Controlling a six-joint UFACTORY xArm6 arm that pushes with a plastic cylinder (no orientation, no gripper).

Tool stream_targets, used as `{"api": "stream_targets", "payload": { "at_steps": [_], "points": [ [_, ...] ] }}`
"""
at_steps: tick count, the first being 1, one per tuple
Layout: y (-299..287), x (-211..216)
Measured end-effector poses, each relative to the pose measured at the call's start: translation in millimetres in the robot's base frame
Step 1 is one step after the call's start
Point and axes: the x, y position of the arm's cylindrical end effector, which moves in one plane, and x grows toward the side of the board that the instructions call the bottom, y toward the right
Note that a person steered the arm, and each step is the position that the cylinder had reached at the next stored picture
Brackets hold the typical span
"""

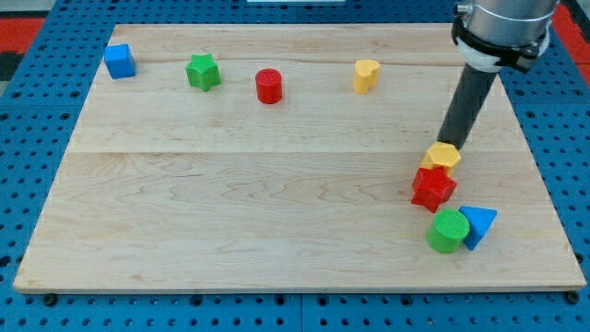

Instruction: Push the yellow heart into the red circle

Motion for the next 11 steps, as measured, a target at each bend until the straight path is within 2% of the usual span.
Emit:
{"api": "stream_targets", "payload": {
  "at_steps": [1,2,3,5,6,7,8,9,10,11],
  "points": [
    [0,36],
    [-6,52],
    [6,7],
    [-26,-128],
    [-90,-149],
    [-143,-134],
    [-166,-113],
    [-225,-112],
    [-226,-136],
    [-279,-138]
  ]
}}
